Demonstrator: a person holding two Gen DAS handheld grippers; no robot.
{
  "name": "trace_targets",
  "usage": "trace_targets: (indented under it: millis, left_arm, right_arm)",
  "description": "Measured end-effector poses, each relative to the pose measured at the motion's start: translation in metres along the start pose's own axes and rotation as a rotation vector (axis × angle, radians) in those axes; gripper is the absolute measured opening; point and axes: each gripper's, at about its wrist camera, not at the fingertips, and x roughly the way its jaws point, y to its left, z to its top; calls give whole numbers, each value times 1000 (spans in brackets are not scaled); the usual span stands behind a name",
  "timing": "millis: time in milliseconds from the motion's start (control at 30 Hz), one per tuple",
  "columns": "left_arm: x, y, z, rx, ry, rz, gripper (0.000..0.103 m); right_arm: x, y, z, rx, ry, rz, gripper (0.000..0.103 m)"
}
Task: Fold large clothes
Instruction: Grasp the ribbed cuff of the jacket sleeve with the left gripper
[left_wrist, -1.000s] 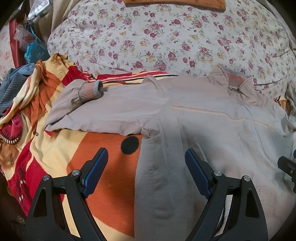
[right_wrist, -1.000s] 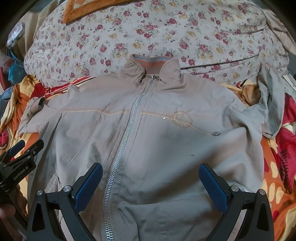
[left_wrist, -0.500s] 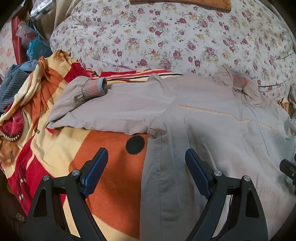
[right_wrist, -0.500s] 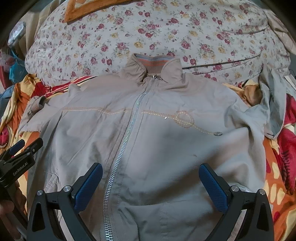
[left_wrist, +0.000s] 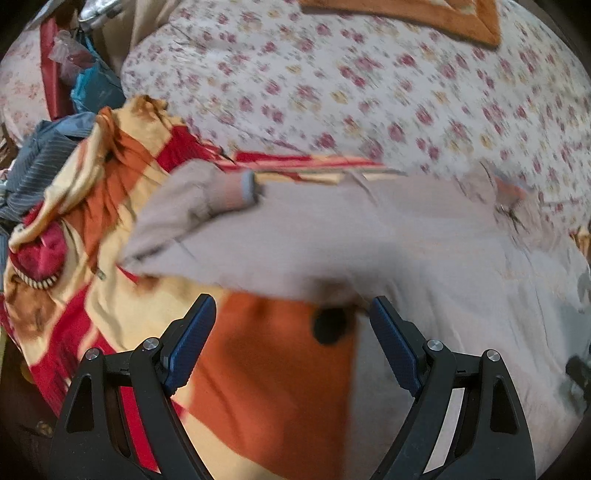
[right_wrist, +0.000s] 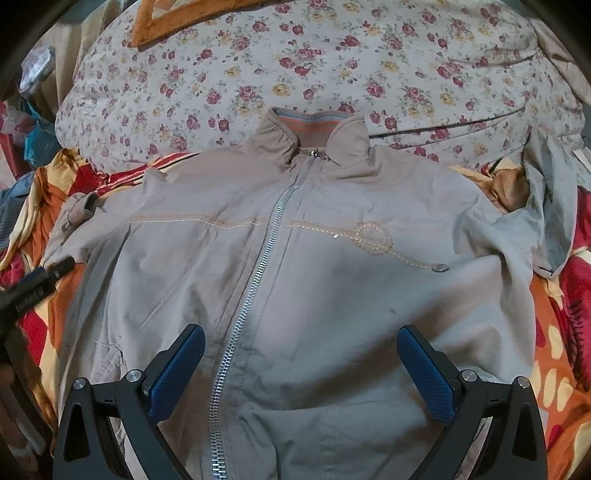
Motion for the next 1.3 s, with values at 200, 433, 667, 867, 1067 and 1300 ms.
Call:
trace_targets:
  millis: [200, 433, 667, 867, 1067, 1300]
  left_arm:
    - [38, 44, 38, 46, 3, 125, 85]
    - [96, 79, 53, 67, 34, 208, 85]
    - [129, 85, 64, 68, 60, 145, 49]
    - [107, 81, 74, -47, 72, 14, 15]
    - [18, 13, 89, -13, -29, -251, 15]
    - [-46, -114, 90, 46, -25, -556, 15]
  right_arm:
    - [3, 0, -1, 7, 13, 26, 103]
    - [8, 2, -3, 4, 35, 37, 103]
    - [18, 3, -3, -8, 35, 45, 103]
    - [16, 1, -4, -11, 7, 63, 103]
    - [-2, -9, 1, 33, -34, 69, 103]
    - [-25, -32, 3, 86, -80, 42, 103]
